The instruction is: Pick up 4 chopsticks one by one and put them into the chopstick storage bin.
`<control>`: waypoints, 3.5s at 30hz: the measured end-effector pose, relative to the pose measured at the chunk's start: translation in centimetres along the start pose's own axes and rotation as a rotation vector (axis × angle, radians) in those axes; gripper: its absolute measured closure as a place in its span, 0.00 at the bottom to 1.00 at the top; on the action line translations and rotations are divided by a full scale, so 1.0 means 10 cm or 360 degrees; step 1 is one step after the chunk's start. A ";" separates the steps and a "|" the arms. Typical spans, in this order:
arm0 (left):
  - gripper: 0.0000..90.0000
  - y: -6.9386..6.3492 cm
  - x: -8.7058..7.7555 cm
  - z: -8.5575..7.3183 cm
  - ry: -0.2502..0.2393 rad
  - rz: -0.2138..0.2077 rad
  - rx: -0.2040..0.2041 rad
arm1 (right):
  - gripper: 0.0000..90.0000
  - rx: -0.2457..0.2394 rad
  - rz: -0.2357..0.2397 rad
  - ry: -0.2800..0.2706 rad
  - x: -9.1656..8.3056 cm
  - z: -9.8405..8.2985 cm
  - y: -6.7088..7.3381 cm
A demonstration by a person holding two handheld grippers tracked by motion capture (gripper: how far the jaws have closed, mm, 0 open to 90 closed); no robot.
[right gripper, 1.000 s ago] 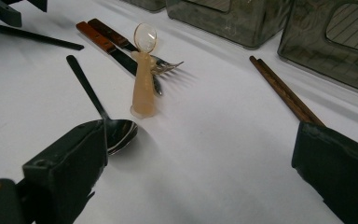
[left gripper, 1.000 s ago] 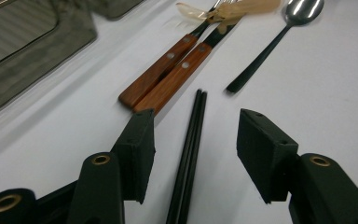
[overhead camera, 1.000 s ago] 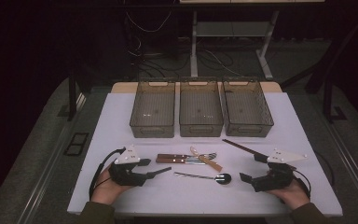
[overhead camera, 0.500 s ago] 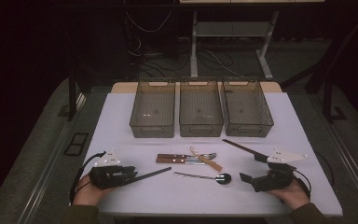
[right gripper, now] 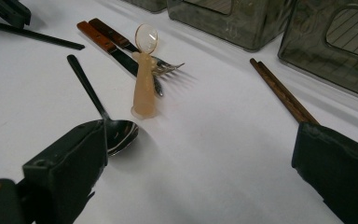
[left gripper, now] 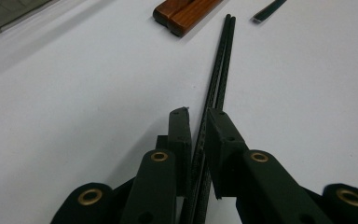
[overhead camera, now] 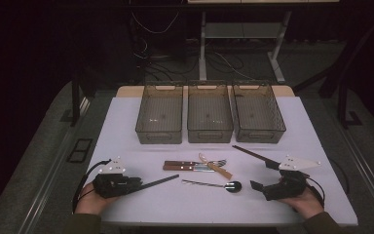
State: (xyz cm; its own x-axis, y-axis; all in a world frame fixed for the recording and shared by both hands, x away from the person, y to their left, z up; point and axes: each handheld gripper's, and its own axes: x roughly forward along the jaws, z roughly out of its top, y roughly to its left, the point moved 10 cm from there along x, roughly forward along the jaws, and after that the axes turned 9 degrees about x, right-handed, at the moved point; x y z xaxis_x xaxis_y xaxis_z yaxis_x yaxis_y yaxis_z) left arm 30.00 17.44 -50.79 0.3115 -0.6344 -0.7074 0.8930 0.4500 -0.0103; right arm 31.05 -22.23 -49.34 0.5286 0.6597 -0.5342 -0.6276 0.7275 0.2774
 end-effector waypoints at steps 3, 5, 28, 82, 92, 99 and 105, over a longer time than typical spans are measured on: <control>0.89 -0.01 0.01 -0.01 0.0008 -0.0004 -0.0008 | 0.04 0.0000 -0.0001 -0.0001 0.00 0.00 0.00; 0.89 -0.01 0.02 -0.02 0.0028 -0.0006 0.0011 | 0.04 0.0001 0.0001 -0.0001 0.00 0.00 0.00; 0.91 0.01 0.05 -0.07 0.0087 0.0032 0.0109 | 0.04 0.0002 0.0004 -0.0001 0.00 0.00 0.00; 0.95 -0.07 -0.06 0.16 -0.0006 -0.0116 0.0193 | 0.04 0.0006 0.0001 -0.0009 0.00 0.01 -0.01; 0.96 -0.08 -0.07 0.33 -0.0063 -0.0102 0.0090 | 0.04 0.0004 0.0002 -0.0007 0.00 0.01 -0.01; 0.95 -0.07 -0.04 0.43 -0.0066 -0.0074 0.0030 | 0.04 0.0008 0.0001 -0.0005 0.00 0.01 -0.01; 0.95 -0.06 0.01 0.52 -0.0056 -0.0051 0.0018 | 0.04 0.0006 0.0003 -0.0018 0.00 0.02 -0.01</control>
State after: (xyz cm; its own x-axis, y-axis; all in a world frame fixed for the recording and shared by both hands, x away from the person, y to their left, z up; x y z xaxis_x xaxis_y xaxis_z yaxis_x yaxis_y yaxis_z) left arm 31.18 13.89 -47.18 0.2936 -0.6703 -0.6815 0.9063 0.4220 -0.0246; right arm 31.21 -22.24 -49.20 0.5340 0.6629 -0.5248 -0.6262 0.7271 0.2814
